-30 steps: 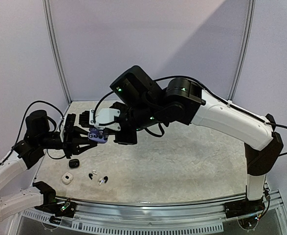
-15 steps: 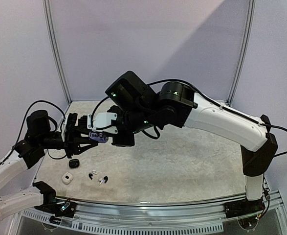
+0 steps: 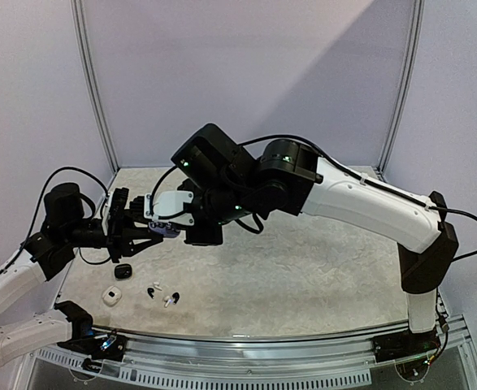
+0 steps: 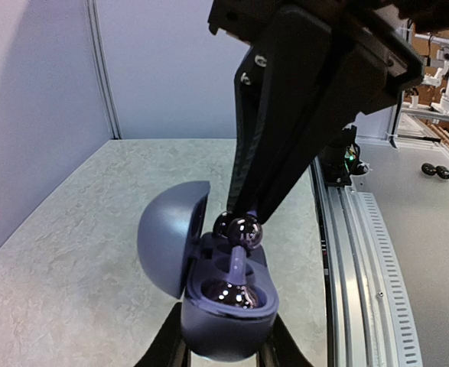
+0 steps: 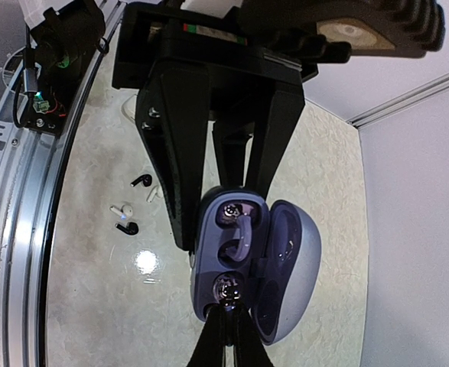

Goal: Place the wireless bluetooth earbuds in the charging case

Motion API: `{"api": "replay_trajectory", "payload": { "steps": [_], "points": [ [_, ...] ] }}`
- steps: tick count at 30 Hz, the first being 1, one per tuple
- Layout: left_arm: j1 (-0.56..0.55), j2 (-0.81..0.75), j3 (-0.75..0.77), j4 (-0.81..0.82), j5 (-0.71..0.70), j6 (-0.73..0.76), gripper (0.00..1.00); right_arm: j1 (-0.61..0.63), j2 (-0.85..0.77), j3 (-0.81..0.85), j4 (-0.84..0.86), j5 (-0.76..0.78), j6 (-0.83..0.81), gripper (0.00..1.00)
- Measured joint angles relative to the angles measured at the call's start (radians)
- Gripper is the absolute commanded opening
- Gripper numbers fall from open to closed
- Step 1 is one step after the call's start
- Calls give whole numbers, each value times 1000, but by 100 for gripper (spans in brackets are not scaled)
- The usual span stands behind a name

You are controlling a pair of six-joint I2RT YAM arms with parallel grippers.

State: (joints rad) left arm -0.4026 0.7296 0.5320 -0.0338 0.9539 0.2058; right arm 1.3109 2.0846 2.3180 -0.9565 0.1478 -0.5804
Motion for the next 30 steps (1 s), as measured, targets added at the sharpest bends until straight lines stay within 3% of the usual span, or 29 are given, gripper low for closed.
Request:
{"api": "replay_trajectory", "payload": {
  "steps": [30],
  "points": [
    [0,-16,-25,44,6,10,0,10,15,8,26,39,14,21]
  ]
}}
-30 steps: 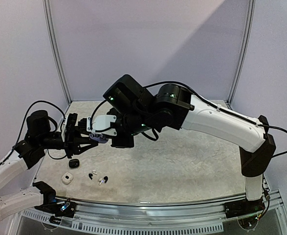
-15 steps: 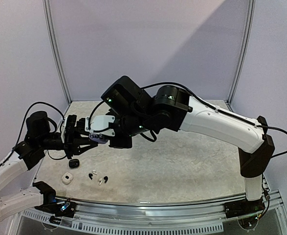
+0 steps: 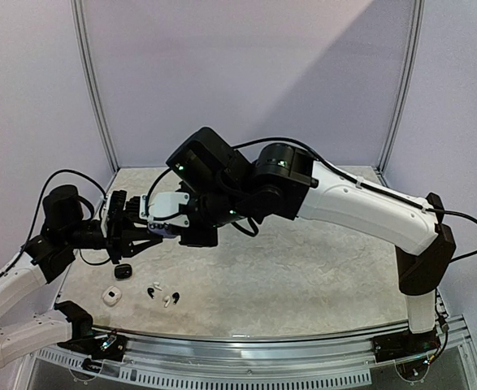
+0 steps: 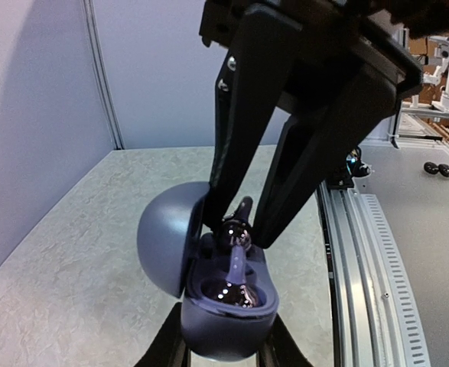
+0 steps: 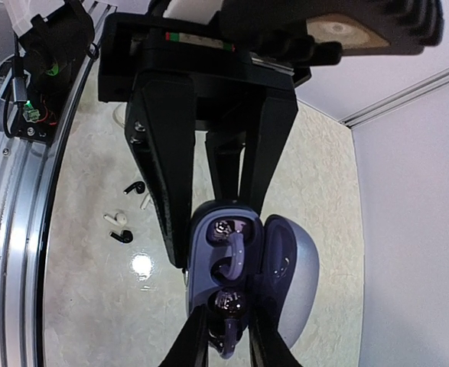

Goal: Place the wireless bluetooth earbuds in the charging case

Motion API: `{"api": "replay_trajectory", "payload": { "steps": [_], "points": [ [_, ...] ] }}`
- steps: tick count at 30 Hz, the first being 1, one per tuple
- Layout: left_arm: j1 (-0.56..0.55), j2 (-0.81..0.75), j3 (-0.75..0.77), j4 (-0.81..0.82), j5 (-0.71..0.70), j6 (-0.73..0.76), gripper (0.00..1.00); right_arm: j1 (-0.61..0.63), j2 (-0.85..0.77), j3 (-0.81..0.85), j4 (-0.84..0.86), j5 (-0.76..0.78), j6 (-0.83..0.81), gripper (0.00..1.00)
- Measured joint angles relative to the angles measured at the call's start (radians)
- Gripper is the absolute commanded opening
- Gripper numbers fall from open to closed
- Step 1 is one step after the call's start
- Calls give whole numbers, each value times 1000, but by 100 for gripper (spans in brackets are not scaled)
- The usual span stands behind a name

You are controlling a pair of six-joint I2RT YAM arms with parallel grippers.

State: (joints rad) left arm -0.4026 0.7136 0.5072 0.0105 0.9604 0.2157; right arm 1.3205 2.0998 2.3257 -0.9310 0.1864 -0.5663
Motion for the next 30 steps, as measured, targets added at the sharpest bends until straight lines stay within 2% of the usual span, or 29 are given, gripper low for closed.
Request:
{"api": "replay_trajectory", "payload": {
  "steps": [23,30],
  "points": [
    [0,0,-28,97,18,-143,0,2,2,2,-5,-9,6,36],
    [0,0,-39,129,10,-202,0,1,2,2,15,-21,22,37]
  ]
}}
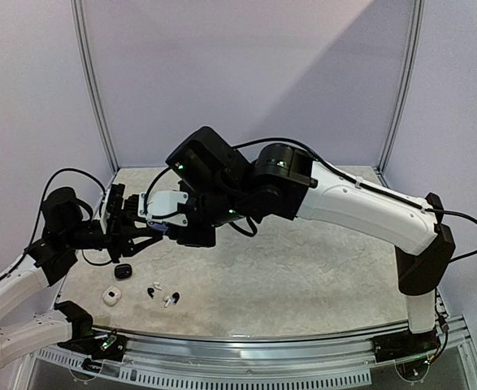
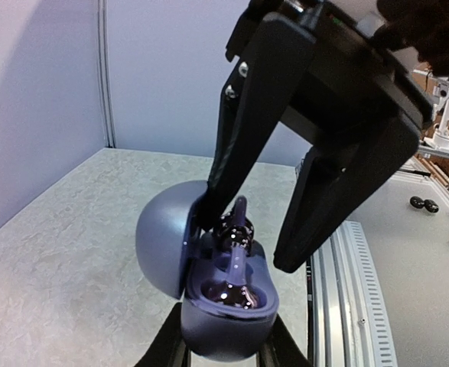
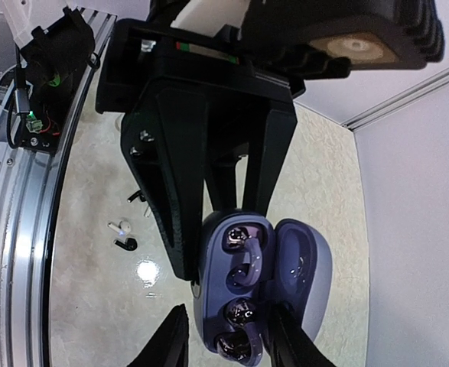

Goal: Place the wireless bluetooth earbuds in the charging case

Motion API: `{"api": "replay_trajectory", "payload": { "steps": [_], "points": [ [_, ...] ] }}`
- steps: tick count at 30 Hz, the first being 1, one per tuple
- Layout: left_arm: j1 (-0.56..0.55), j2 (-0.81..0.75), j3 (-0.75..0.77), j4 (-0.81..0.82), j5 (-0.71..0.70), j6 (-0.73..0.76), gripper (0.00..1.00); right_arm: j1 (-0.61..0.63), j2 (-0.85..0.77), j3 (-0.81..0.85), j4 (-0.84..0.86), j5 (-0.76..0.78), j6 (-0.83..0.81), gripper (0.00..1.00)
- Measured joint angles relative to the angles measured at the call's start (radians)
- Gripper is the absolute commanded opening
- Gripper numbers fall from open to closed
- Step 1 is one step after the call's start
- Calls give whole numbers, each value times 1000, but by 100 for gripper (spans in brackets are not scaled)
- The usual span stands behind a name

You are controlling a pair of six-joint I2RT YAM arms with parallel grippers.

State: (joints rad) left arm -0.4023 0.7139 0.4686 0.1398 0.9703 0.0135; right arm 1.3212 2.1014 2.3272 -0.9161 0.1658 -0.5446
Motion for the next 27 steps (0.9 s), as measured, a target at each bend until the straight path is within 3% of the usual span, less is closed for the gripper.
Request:
{"api": "replay_trajectory", "payload": {
  "steps": [5,14,27],
  "points": [
    [0,0,-15,5,-11,-31,0,0,0,0,20,0,9,36],
    [0,0,-16,5,-13,-34,0,-9,-2,-3,26,7,25,20],
    [-1,0,-16,5,-14,-33,0,-13,-60,-59,27,6,52,15]
  ]
}}
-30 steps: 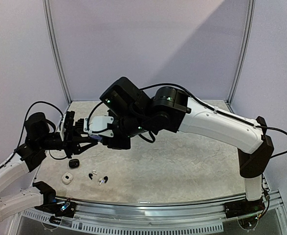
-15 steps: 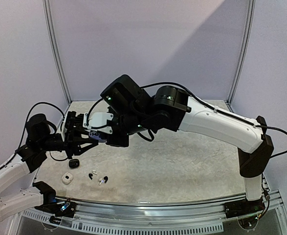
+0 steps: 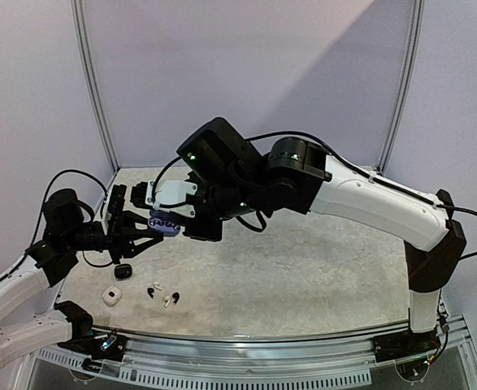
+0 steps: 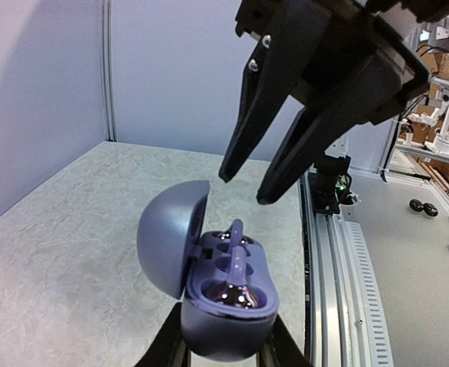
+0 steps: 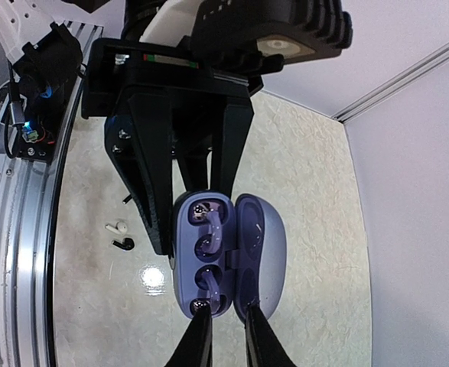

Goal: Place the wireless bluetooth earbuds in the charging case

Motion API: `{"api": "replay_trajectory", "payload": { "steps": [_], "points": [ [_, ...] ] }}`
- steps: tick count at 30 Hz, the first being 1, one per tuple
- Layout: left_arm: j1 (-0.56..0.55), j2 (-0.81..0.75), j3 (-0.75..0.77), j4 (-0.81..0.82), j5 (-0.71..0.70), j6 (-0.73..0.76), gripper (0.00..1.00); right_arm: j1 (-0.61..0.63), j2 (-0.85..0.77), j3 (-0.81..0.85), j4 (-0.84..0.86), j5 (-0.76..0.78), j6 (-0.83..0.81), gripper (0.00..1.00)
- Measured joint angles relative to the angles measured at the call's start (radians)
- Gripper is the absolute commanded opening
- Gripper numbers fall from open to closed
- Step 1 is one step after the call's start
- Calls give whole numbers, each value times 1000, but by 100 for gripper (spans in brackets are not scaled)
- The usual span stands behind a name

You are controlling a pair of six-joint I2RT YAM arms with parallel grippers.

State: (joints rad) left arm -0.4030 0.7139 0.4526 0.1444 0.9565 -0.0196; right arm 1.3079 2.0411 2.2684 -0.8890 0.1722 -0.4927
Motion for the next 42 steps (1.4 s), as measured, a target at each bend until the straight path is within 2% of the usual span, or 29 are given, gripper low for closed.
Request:
{"api": "replay_trajectory", "payload": {
  "steps": [8,12,18,21,25,28,32,39,42],
  "points": [
    [0,0,0,0,0,8,0,0,0,-5,1,-6,10,16],
    [0,0,0,-25,-9,61,0,-5,-12,-12,18,-40,27,17],
    [-1,-14,2,-160,-101,311,0,-33,-113,-142,184,-72,101,21],
    [-1,-37,2,-220,-138,462,0,-42,-128,-174,290,-17,140,21],
    [-1,-59,3,-250,-171,591,0,-45,-74,-166,402,84,200,20],
    [-1,-61,3,-250,-199,606,0,-44,-14,-168,434,109,238,21],
    [-1,-50,3,-232,-255,551,0,-29,25,-238,439,110,260,22],
    [-1,-15,4,-215,-299,455,0,-18,-28,-360,449,128,290,22],
    [-1,-9,5,-193,-314,422,0,-12,-64,-407,449,145,305,26]
  ]
}}
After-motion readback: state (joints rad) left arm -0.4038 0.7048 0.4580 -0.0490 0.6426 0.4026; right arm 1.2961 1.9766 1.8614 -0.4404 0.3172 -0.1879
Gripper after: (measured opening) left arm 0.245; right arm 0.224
